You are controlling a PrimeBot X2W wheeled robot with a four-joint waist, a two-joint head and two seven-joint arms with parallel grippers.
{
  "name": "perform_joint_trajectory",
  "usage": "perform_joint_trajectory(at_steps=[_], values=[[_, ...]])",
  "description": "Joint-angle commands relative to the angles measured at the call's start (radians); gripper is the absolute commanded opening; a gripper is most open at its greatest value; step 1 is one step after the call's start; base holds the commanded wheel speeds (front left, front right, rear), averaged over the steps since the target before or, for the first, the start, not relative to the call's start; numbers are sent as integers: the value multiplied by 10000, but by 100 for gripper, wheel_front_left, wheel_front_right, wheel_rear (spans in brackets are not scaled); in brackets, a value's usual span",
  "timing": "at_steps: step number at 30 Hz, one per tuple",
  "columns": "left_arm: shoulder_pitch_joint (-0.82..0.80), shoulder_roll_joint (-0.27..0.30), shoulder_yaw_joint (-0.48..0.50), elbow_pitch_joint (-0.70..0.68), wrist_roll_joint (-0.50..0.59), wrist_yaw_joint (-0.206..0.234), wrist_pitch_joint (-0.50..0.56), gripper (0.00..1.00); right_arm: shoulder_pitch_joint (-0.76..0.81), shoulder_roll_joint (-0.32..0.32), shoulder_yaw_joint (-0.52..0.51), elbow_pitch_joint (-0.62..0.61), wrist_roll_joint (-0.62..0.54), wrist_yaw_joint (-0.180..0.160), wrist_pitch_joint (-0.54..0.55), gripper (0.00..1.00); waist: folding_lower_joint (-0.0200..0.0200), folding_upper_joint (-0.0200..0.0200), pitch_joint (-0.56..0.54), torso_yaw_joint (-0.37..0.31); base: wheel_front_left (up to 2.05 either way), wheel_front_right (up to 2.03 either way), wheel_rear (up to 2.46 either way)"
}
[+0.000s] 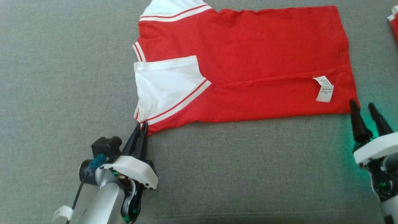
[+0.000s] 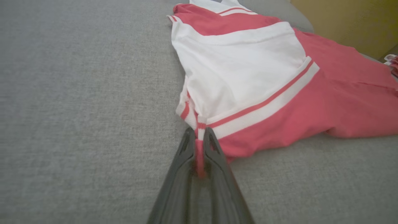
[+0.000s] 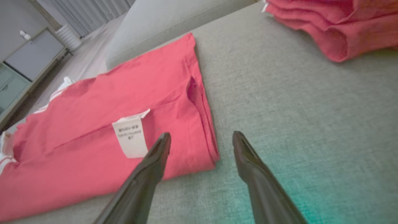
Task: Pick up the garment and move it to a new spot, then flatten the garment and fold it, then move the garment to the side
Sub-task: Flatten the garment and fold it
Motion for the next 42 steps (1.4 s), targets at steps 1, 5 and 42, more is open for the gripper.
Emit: perform_joint_trajectory(at_steps=[1, 5, 42], values=[[37, 184, 248, -162, 38, -13, 37, 0, -131, -155, 162, -20, -194, 65, 103, 100, 0, 0, -70, 108, 0, 0, 0], [0, 308, 230, -226, 44, -68, 28, 0, -326, -36, 148, 762, -462, 65, 485, 100, 0, 0, -152, 265, 0, 0, 0], [3761, 1497, -74, -4138, -416, 776, 1860, 0, 3502, -570, -1211, -1894, -130, 65, 1507, 0, 0, 0, -1053, 146, 0, 0, 0]])
